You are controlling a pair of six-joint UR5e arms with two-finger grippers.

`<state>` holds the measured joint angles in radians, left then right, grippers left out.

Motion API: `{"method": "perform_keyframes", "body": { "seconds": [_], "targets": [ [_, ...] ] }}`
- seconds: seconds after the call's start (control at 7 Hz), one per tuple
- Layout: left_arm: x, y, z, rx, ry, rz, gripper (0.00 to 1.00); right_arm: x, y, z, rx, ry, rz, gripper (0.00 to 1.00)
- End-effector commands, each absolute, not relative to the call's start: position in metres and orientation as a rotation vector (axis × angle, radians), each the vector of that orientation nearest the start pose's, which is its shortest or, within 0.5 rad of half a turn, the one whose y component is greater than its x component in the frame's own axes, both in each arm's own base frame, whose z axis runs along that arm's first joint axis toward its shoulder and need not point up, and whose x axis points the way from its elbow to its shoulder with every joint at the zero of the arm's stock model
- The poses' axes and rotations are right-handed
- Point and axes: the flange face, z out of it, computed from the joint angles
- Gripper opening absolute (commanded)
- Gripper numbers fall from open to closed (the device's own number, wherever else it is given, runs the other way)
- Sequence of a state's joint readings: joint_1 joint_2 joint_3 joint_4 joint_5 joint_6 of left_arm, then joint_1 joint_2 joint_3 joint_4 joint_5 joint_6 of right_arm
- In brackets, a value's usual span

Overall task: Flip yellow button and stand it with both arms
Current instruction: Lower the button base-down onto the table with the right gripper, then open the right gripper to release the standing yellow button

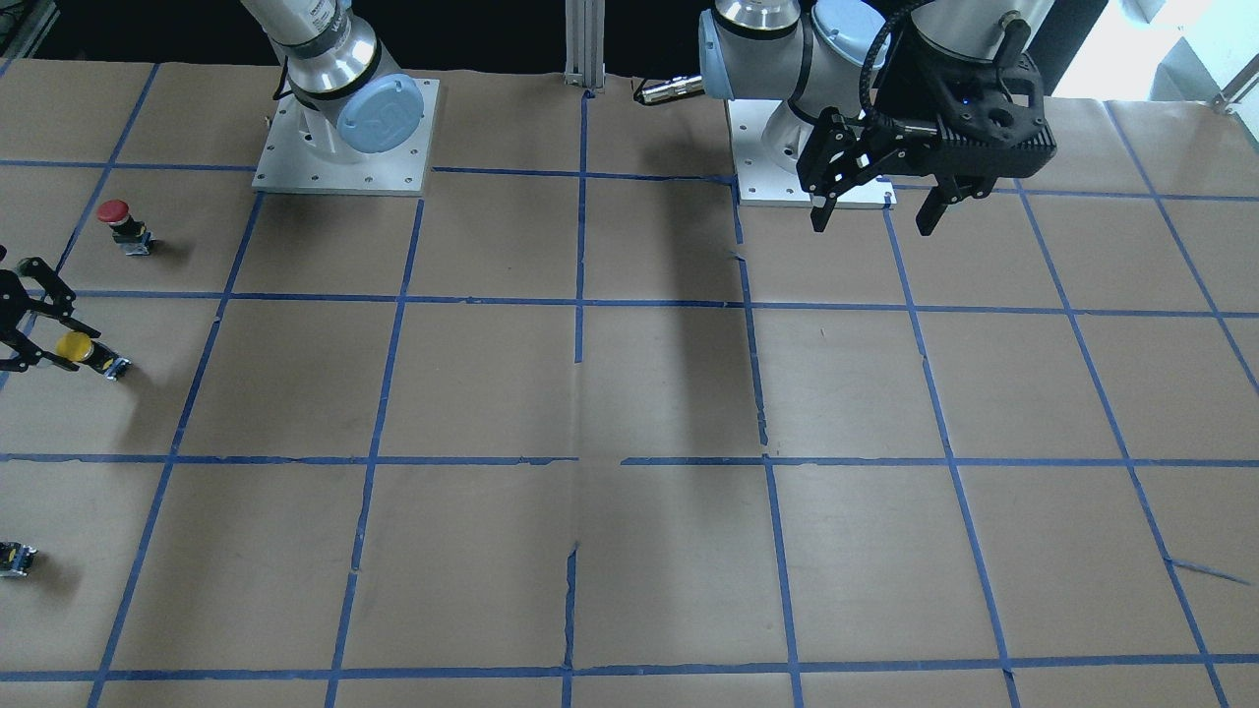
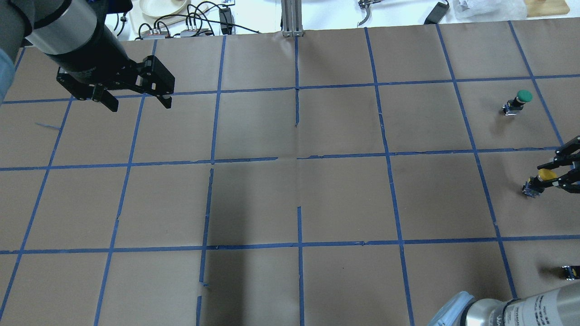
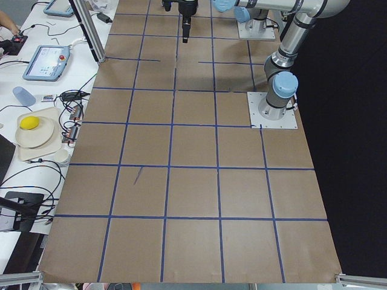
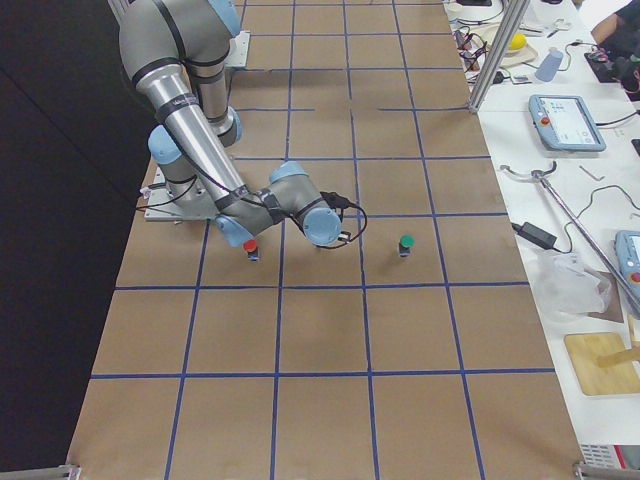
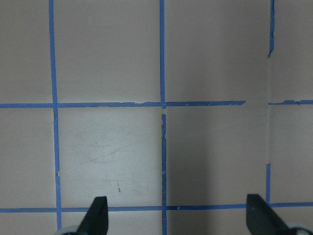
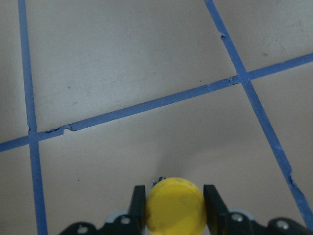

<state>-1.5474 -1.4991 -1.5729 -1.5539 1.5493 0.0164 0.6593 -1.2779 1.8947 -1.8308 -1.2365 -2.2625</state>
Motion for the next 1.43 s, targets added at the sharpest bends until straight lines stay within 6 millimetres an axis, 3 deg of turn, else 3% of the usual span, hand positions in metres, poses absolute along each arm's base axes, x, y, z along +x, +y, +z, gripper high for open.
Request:
{"method": "perform_keyframes", "body": {
  "seconds": [0.0,0.14,0.29,0.57,0.86,1.14,1.29],
  "targets": [
    [-0.123,-0.473,0.523,-0.018,3.161,-0.144,1.00,-0.295,-0.438,0.218,-1.650,2.197,-0.465,0.64],
    [-0.123,-0.473,0.524,-0.027,3.159,-0.148,1.00,-0.296,-0.438,0.219,-1.650,2.197,-0.454,0.71],
    [-0.123,-0.473,0.524,-0.032,3.158,-0.156,1.00,-0.295,-0.437,0.219,-1.647,2.197,-0.451,0.97],
    [-0.123,-0.473,0.524,-0.032,3.156,-0.156,1.00,-0.291,-0.430,0.231,-1.559,2.193,-0.391,0.99],
    [-0.122,-0.475,0.529,-0.035,3.149,-0.167,1.00,-0.280,-0.428,0.266,-1.409,2.343,-0.329,1.00],
    [-0.121,-0.480,0.530,-0.035,3.148,-0.160,1.00,-0.245,-0.436,0.311,-1.213,2.520,-0.278,1.00],
    [-0.120,-0.480,0.528,-0.040,3.147,-0.150,1.00,-0.215,-0.444,0.334,-1.141,2.603,-0.225,1.00]
  ]
}}
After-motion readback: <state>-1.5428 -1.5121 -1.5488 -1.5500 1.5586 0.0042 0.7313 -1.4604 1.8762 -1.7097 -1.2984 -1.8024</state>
